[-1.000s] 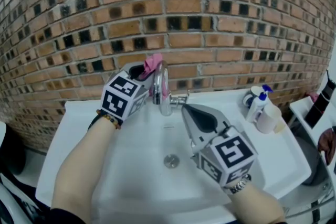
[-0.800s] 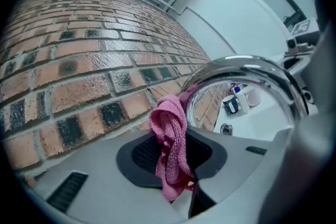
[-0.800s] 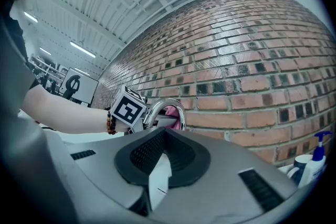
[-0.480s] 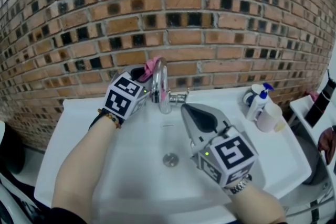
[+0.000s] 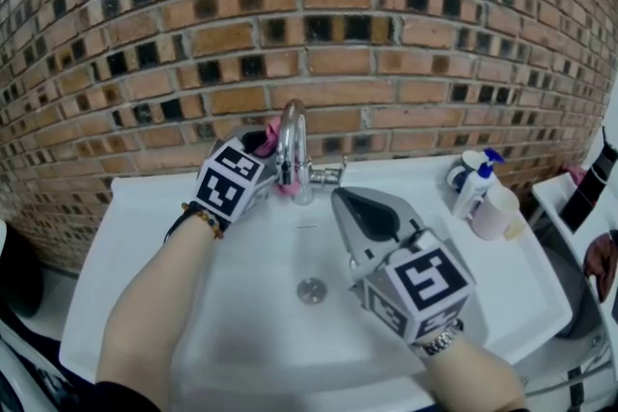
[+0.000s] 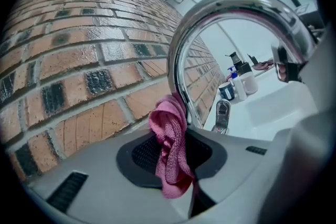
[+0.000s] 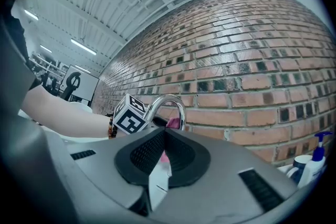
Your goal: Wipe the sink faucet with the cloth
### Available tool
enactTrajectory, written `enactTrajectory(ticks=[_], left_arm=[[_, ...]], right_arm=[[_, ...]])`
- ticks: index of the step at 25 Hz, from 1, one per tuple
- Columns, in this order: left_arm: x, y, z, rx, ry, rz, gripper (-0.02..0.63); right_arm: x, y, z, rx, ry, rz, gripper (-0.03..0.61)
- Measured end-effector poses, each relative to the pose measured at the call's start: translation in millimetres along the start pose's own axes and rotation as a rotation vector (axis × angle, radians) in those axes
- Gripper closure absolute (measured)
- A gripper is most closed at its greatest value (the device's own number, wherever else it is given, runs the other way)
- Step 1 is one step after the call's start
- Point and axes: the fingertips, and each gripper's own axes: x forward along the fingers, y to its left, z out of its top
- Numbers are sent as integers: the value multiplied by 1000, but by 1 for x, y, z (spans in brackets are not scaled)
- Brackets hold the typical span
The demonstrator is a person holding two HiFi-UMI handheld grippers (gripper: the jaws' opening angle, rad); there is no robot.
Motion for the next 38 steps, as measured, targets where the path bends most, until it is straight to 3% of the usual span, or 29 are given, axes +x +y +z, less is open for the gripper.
enactTrajectory(ticks=[18, 38], left_arm=[[4, -10, -33, -103, 25, -26, 509], [17, -32, -86, -155, 139, -59, 509]], right_arm=[[4, 1, -7, -5, 26, 6, 568], [2, -1, -6, -2, 23, 3, 568]])
